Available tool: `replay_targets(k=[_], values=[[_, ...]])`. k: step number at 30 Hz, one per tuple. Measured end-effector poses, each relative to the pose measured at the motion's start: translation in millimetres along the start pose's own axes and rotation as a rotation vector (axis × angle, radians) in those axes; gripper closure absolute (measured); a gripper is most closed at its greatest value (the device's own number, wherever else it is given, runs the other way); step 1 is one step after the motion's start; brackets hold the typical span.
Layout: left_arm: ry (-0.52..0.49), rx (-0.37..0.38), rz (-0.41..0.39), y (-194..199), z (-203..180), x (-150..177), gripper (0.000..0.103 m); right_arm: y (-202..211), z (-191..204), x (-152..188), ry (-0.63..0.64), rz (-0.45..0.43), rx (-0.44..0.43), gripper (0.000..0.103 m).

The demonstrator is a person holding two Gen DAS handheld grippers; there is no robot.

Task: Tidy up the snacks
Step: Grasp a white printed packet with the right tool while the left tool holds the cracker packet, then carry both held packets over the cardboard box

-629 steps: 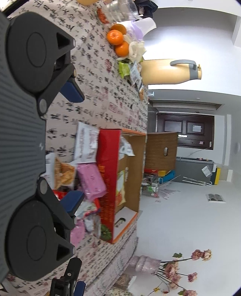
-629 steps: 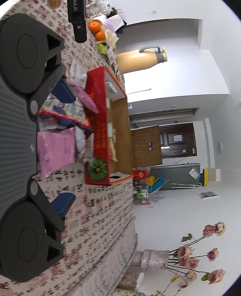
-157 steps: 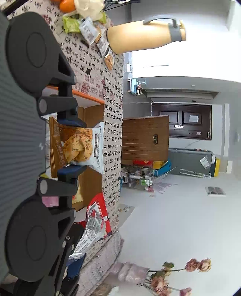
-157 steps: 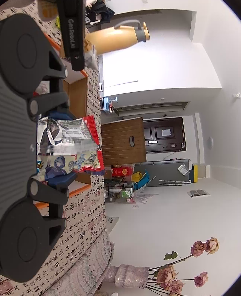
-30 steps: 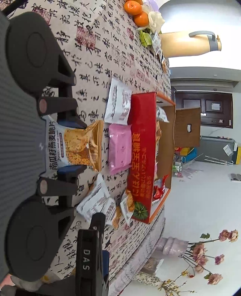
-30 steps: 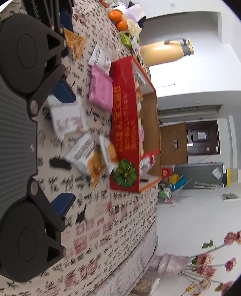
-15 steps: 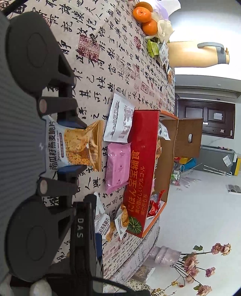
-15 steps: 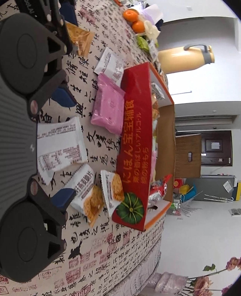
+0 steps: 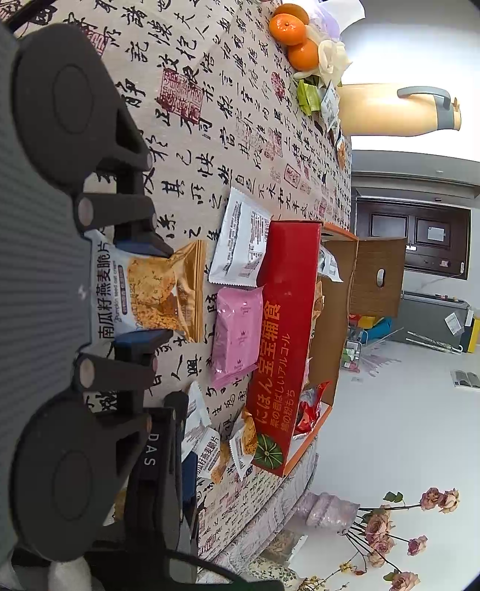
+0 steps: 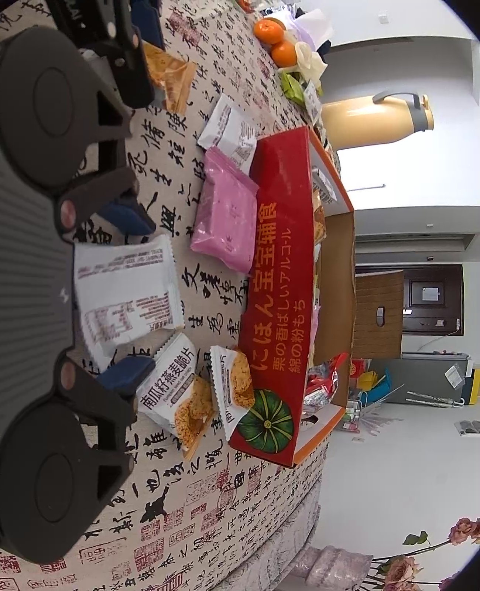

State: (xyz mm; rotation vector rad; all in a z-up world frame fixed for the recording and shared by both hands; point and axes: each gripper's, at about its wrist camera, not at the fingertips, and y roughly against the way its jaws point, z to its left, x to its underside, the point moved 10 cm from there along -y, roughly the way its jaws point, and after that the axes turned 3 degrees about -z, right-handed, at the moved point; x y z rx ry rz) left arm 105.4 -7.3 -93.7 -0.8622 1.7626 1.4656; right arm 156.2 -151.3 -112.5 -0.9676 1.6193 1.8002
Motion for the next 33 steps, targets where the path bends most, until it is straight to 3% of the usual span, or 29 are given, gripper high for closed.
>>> replay_targets(k=[10,21,33], values=[[0.006,-0.002,0.006,0,0,0,0.063,11,4,3,0.006,-0.012,-0.029,0.062],[0.007,-0.017,-0.018,-3,1,-15,0.063,32,5,-15,0.015,-0.09,-0.063,0.062],[-0.045,-0.035,-0.143,-7,-14,-79,0.063,31,-12,-73,0.013,-0.205,-0.053,0.062]])
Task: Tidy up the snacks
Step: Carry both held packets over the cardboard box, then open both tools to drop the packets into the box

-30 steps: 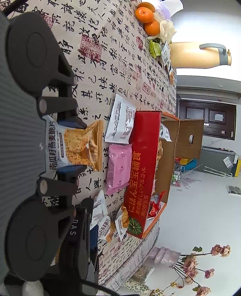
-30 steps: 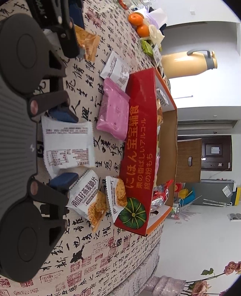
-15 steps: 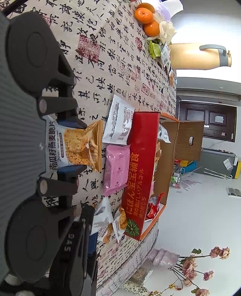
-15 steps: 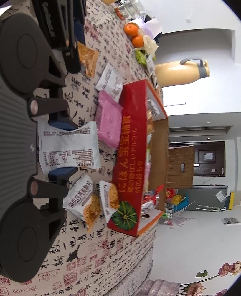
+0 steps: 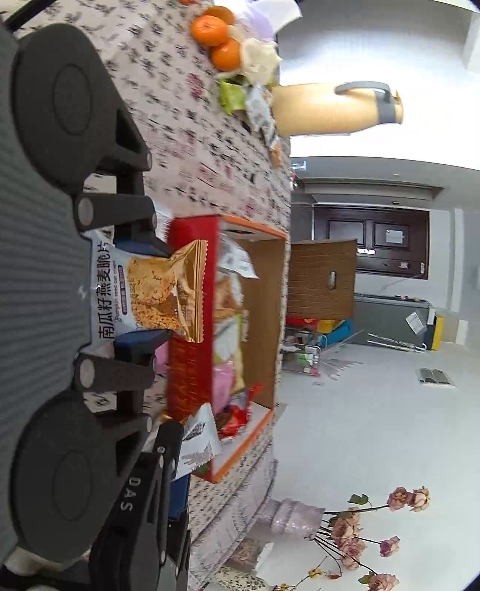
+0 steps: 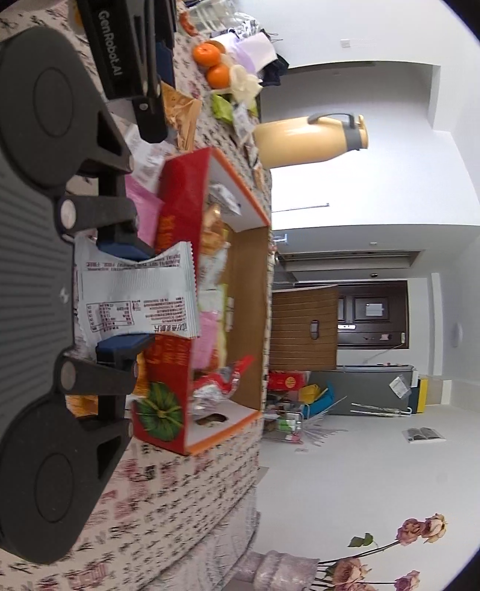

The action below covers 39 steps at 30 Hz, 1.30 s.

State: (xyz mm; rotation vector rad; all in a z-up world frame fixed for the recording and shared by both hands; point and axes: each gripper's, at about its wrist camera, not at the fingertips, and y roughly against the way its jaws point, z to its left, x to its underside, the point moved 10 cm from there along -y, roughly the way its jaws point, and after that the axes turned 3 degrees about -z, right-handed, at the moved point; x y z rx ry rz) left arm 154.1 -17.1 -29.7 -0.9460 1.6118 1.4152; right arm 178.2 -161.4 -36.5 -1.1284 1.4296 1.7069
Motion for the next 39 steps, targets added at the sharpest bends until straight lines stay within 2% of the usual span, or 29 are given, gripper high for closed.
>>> replay_targets(k=[8,17,21,25,31,33,35,36,37,38,39], values=[[-0.033,-0.008,-0.055,-28,-13,-45,0.063,-30,-17,-41,-0.005,-0.05,0.021,0.062],[-0.022,-0.025,-0.078,-76,-18,-87,0.063,-73,-38,-83,-0.029,-0.097,0.063,0.062],[-0.002,-0.054,-0.098,-97,-14,-99,0.063,-94,-49,-83,-0.055,-0.101,0.08,0.062],[0.016,-0.057,-0.128,-108,-8,-94,0.063,-100,-53,-75,-0.032,-0.103,0.107,0.062],[0.017,-0.036,-0.102,-118,-3,-83,0.063,-108,-52,-67,-0.035,-0.07,0.081,0.062],[0.025,-0.033,-0.102,-118,-1,-82,0.061,-107,-51,-65,-0.036,-0.068,0.079,0.058],[0.038,-0.031,-0.113,-115,1,-83,0.057,-104,-50,-63,-0.039,-0.074,0.079,0.055],[0.045,-0.029,-0.121,-112,3,-84,0.046,-102,-50,-64,-0.039,-0.079,0.078,0.05],[0.052,-0.035,-0.131,-111,5,-85,0.025,-101,-49,-64,-0.04,-0.082,0.074,0.038],[0.055,-0.05,-0.145,-108,7,-87,0.016,-99,-49,-63,-0.041,-0.089,0.072,0.031],[0.056,-0.066,-0.16,-106,9,-88,0.008,-98,-49,-64,-0.039,-0.095,0.075,0.018]])
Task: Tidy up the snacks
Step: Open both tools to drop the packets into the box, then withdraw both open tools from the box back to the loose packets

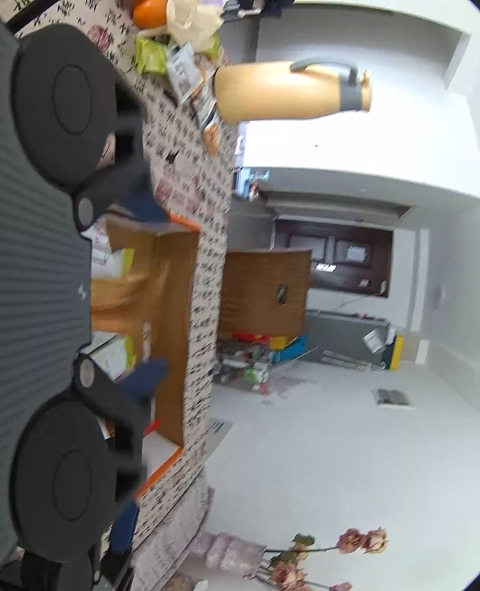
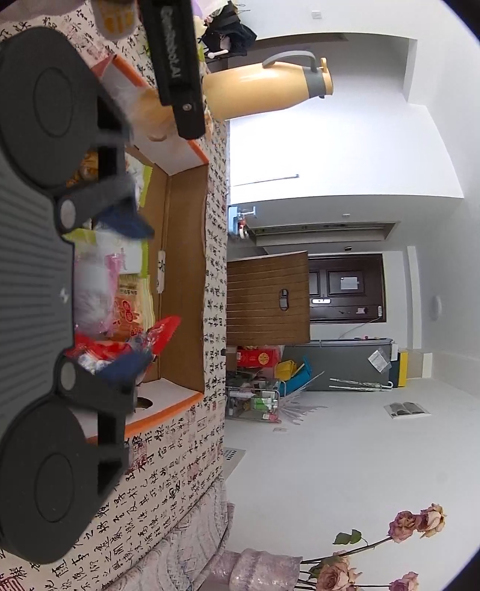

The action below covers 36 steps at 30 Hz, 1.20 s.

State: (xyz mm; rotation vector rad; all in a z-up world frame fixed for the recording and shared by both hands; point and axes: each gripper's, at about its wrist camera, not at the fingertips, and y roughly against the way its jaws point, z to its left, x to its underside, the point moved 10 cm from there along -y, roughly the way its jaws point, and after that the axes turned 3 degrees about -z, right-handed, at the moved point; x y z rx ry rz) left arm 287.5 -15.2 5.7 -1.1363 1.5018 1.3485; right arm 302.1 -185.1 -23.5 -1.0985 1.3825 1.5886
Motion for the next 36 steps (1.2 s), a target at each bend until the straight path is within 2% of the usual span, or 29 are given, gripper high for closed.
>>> replay_targets(k=[4,16,25,36], values=[[0.03,-0.019,-0.021,4,7,-5,0.0,4,-3,-3,-0.021,-0.017,0.007,0.0],[0.044,-0.019,-0.014,7,4,-12,0.0,14,-16,-15,-0.069,-0.037,0.019,0.0],[0.049,-0.006,-0.027,33,-2,-27,0.0,50,-29,-28,-0.059,-0.072,0.047,0.0],[0.029,-0.023,0.024,73,20,-9,0.0,97,-49,-12,-0.032,-0.056,0.091,0.0]])
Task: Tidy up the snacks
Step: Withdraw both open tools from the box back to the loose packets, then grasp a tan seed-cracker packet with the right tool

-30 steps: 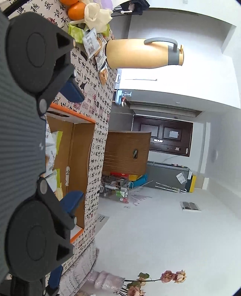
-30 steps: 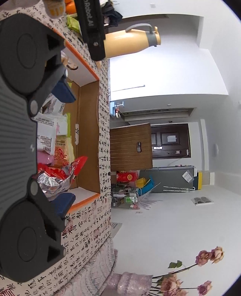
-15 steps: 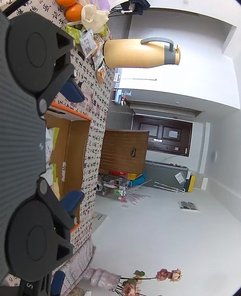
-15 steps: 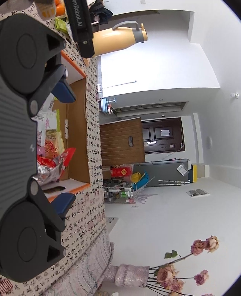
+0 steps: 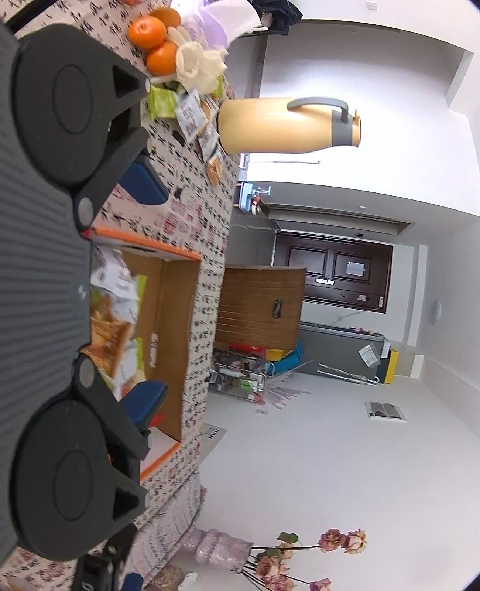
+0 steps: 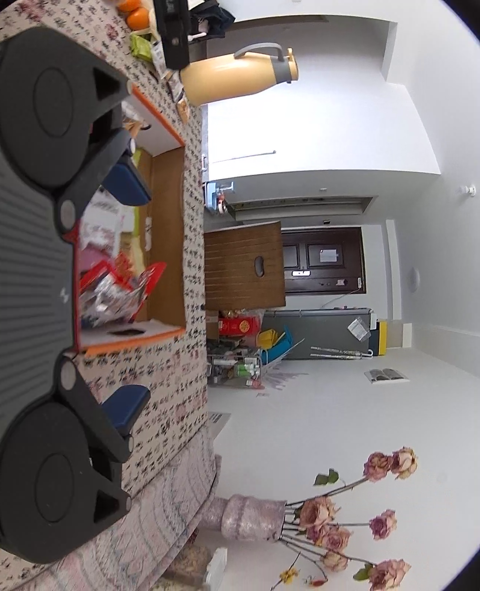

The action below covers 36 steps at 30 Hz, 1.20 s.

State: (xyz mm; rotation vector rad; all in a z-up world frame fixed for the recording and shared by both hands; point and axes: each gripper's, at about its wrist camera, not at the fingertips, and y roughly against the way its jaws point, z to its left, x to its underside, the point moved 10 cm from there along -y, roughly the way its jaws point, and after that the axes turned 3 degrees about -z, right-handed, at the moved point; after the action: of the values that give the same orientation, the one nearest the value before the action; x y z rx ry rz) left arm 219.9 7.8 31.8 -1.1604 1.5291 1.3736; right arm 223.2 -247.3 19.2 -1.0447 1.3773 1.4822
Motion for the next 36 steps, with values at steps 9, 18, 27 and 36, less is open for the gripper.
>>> replay_targets(k=[9,18,27,36], values=[[-0.026,-0.022,0.097,20,21,48,0.0,24,-16,41,0.012,0.085,0.012,0.0],[-0.067,-0.022,0.236,22,33,118,0.0,26,-5,106,0.058,0.251,-0.027,0.0],[-0.059,-0.009,0.269,17,35,138,0.0,-5,15,126,0.046,0.345,-0.028,0.0],[-0.04,-0.008,0.281,15,35,139,0.0,-43,12,134,0.004,0.439,0.035,0.0]])
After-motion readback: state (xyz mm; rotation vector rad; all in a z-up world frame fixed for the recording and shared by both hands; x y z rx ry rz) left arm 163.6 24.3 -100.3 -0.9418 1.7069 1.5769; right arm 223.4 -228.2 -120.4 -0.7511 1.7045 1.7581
